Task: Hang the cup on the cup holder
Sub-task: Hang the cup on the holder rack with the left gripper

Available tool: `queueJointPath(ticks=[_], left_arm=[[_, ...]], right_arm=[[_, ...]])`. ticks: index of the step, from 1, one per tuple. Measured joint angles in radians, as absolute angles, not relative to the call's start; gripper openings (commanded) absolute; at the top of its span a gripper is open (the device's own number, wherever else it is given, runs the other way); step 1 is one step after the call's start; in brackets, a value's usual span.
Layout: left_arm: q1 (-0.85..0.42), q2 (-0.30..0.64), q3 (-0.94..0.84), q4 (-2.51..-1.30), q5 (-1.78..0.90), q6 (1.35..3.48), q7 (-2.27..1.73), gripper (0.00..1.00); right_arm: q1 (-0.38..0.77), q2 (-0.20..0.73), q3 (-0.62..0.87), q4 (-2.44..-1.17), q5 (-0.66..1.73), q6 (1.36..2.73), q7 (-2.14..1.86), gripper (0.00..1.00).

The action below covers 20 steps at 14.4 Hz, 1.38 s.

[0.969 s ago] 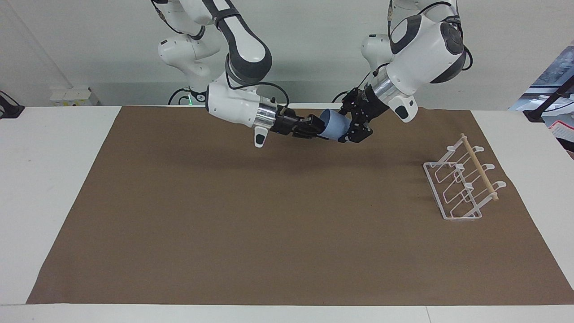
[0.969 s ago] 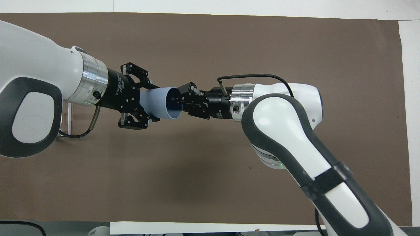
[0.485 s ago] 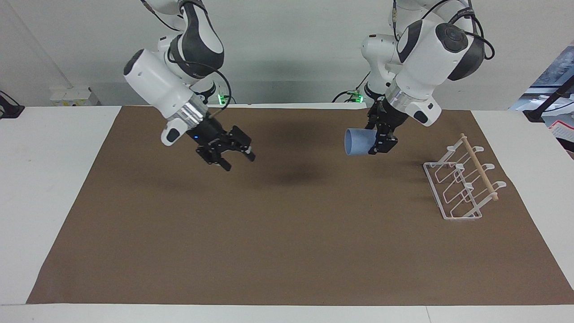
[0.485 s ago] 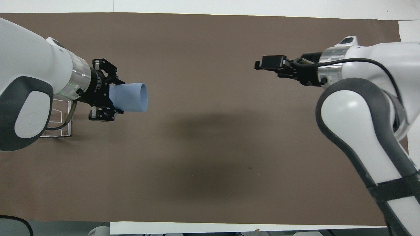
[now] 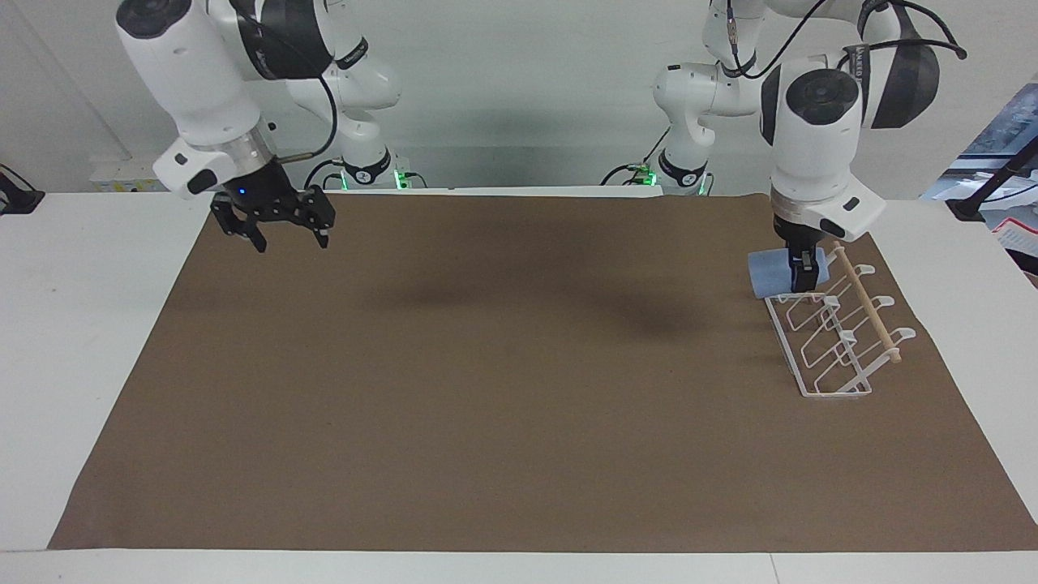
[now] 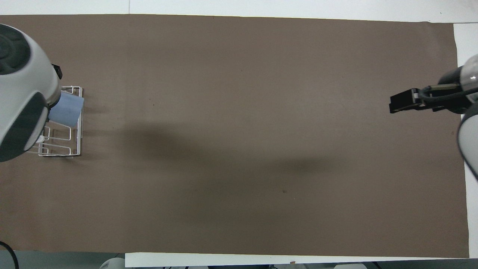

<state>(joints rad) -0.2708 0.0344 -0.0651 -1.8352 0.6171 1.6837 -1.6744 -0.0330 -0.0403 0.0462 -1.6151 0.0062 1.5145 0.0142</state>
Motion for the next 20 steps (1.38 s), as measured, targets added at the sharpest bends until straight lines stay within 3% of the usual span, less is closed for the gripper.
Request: queueJointPath(ticks=[6, 14, 15, 16, 17, 18, 19, 20], left_arm=[[-0.375, 0.197, -0.071, -1.845, 1.136, 1.493, -1.931, 0.00], [-0.342, 0.360, -0.063, -1.810, 1.276, 1.492, -2.145, 0.00], [-0.333, 0.370, -0.064, -1.812, 1.276, 1.494, -2.148, 0.12], [-0.324, 0.382, -0.064, -1.813, 1.276, 1.499, -2.152, 0.14], [-0.316, 0.395, -0.064, -1.813, 1.276, 1.513, -2.155, 0.33], [-0.310, 0.403, -0.065, -1.813, 1.274, 1.528, -2.156, 0.82], [-0.306, 0.408, -0.065, -1.813, 1.272, 1.546, -2.154, 1.00], [-0.301, 0.410, -0.065, -1.812, 1.271, 1.574, -2.142, 1.00]], right_arm=[[-0.006, 0.016, 0.017, -1.517, -0.001, 1.392, -0.013, 0.99], [-0.014, -0.017, 0.004, -1.540, -0.003, 1.324, -0.013, 0.99], [-0.010, -0.017, 0.004, -1.542, -0.004, 1.324, -0.013, 0.99], [-0.007, -0.017, 0.004, -1.544, -0.005, 1.324, -0.013, 0.99], [-0.006, -0.017, 0.004, -1.545, -0.006, 1.324, -0.013, 0.99], [-0.006, -0.017, 0.003, -1.545, -0.006, 1.324, -0.013, 0.99], [-0.007, -0.018, 0.001, -1.545, -0.006, 1.324, -0.013, 0.99], [-0.010, -0.018, -0.001, -1.545, -0.006, 1.324, -0.013, 0.99]])
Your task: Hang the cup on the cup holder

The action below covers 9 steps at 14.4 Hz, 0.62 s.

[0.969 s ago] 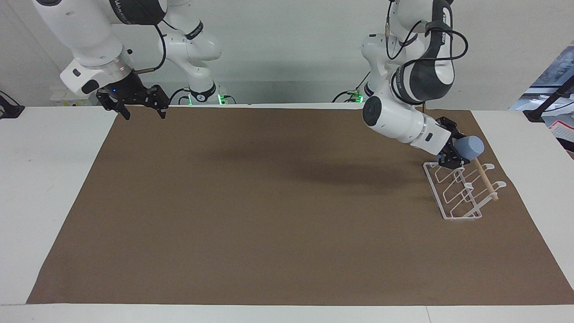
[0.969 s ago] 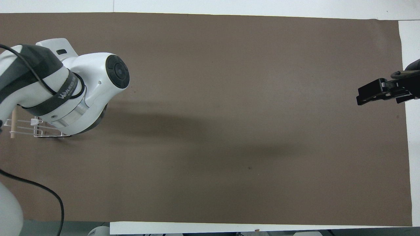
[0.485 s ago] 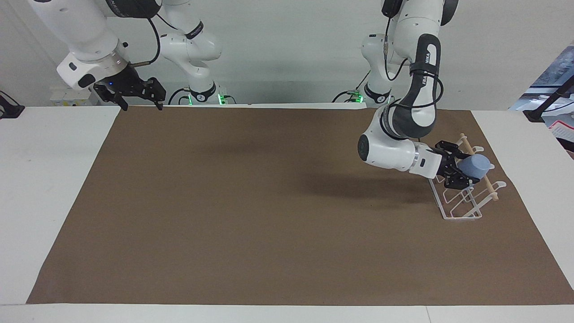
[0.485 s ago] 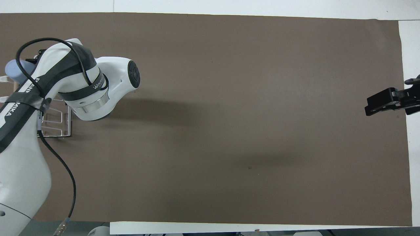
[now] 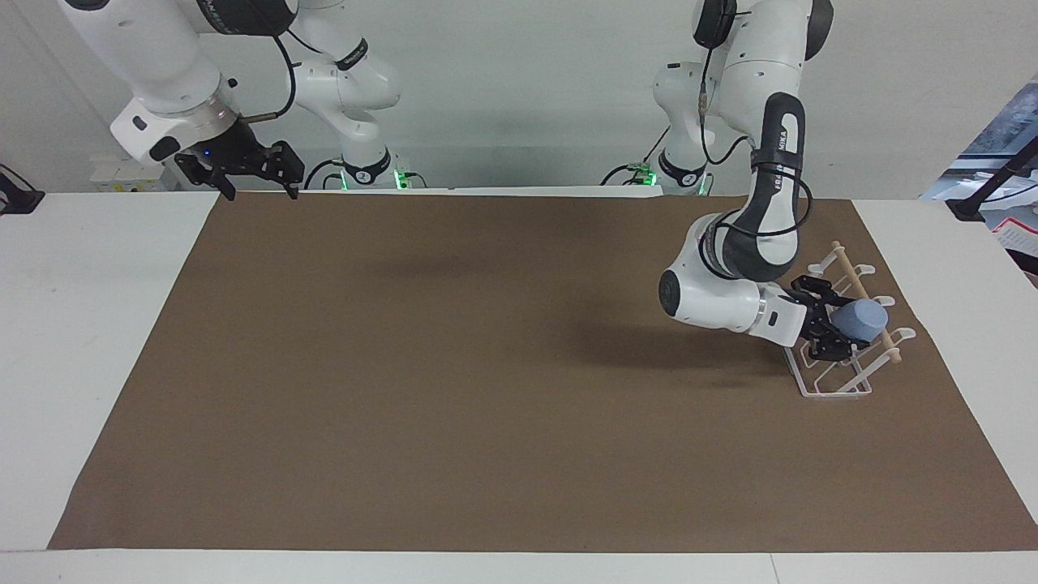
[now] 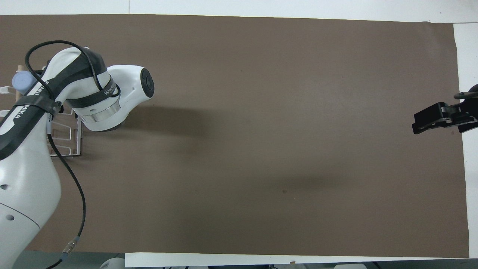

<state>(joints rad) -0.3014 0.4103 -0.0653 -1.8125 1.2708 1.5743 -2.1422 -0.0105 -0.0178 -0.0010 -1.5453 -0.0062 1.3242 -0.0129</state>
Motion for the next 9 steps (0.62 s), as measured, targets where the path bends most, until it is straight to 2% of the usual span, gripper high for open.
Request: queueJointPath(ticks=[7, 9], left_arm=[[-0.257, 0.425, -0.065, -1.685, 1.230, 1.605, -2.072, 1.00], [-0.257, 0.397, -0.068, -1.638, 1.165, 1.596, -1.942, 1.00]], right_arm=[[-0.075, -0.018, -0.010, -1.545, -0.006, 1.380, -0.013, 0.99], [-0.090, -0.018, -0.011, -1.545, -0.006, 1.380, -0.013, 0.99]])
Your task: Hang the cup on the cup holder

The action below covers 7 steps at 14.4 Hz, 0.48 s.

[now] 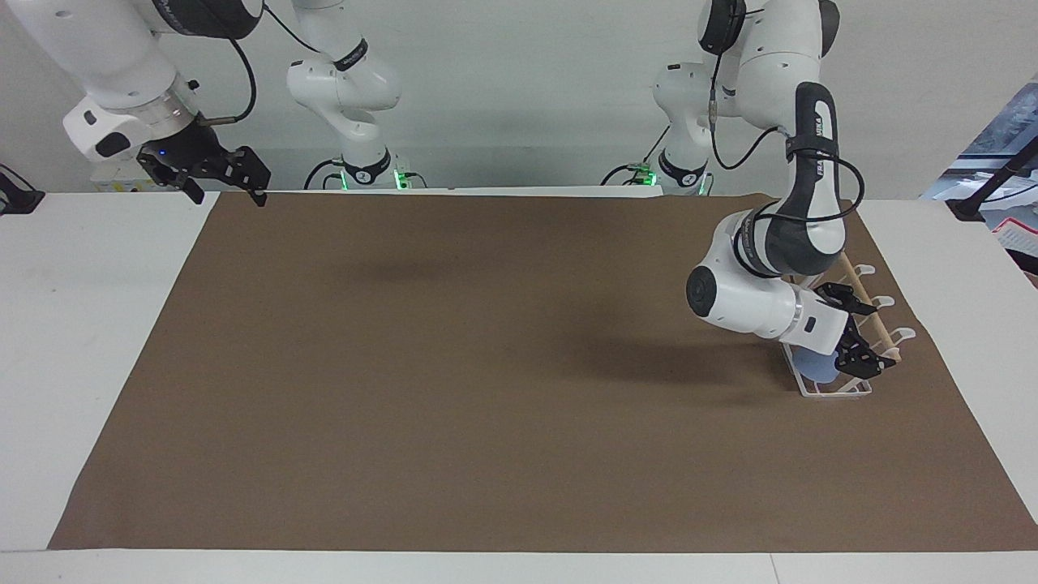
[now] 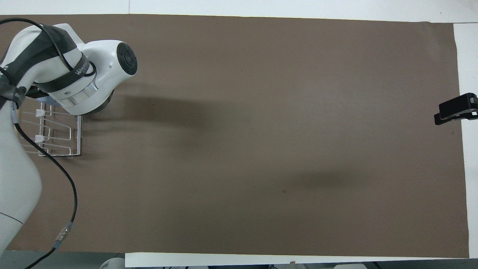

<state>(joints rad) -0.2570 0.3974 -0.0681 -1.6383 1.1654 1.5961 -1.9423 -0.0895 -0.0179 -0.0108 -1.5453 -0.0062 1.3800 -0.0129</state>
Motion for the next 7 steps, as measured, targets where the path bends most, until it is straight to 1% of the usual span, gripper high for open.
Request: queueJointPath(ticks=[2, 4, 5, 7], left_arm=[[-0.252, 0.307, -0.067, -1.625, 1.035, 1.592, -1.691, 1.00], [-0.230, 0.211, -0.067, -1.651, 0.933, 1.597, -1.479, 1.00], [-0.220, 0.174, -0.067, -1.672, 0.853, 1.603, -1.371, 1.00], [-0.207, 0.131, -0.067, -1.702, 0.694, 1.610, -1.119, 1.00]], right_arm=[[-0.095, -0.018, -0.011, -1.545, -0.006, 1.380, -0.013, 0.99], [-0.095, -0.018, -0.009, -1.545, -0.006, 1.380, -0.013, 0.99], [-0.095, -0.018, -0.008, -1.545, -0.006, 1.380, -0.013, 0.99], [-0.095, -0.018, -0.008, -1.545, -0.006, 1.380, -0.013, 0.99]])
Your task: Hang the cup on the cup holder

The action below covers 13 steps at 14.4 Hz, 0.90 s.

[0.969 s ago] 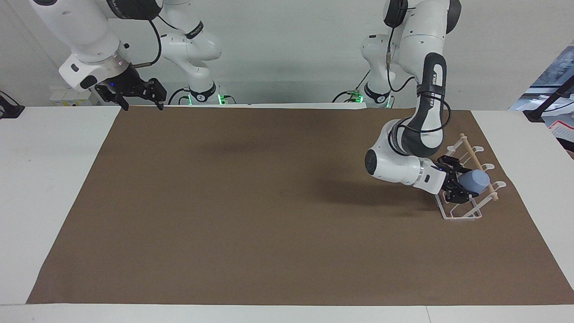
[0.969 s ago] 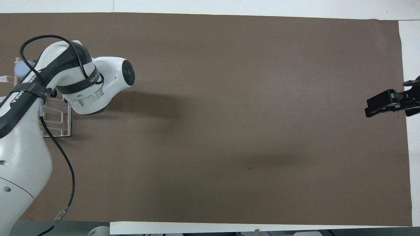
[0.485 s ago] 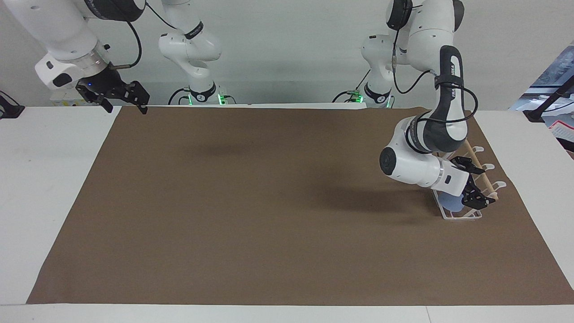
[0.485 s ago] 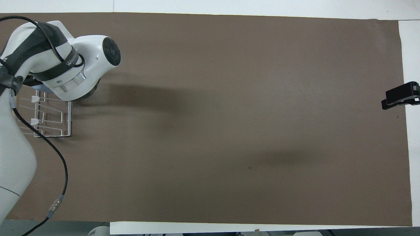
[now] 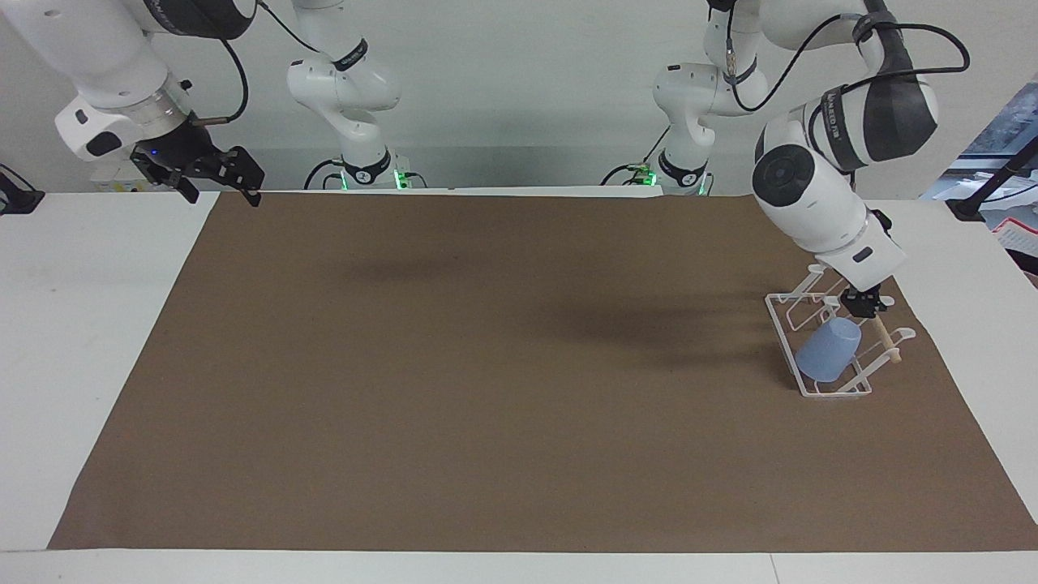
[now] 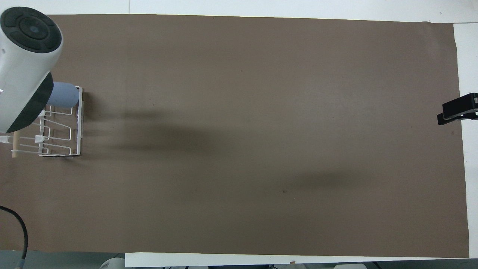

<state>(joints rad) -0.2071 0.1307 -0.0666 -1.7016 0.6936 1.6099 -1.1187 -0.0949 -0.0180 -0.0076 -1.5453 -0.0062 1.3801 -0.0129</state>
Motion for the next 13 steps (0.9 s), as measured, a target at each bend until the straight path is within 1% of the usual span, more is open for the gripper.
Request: queueJointPath(ticks=[3, 6, 10, 13], left_arm=[[-0.187, 0.090, -0.065, -1.714, 0.511, 1.609, -0.770, 1.00], [-0.165, 0.019, -0.064, -1.724, 0.338, 1.591, -0.506, 1.00], [-0.076, -0.084, -0.059, -1.717, 0.142, 1.565, -0.179, 1.00], [-0.032, -0.089, -0.056, -1.658, 0.060, 1.502, -0.077, 1.00]], right_arm=[[-0.095, -0.018, -0.008, -1.545, -0.006, 1.380, -0.013, 0.99], [-0.094, -0.018, -0.007, -1.545, -0.006, 1.379, -0.013, 0.99], [-0.093, -0.018, -0.005, -1.546, -0.006, 1.379, -0.013, 0.99], [-0.093, -0.018, -0.005, -1.546, -0.006, 1.379, -0.013, 0.99]])
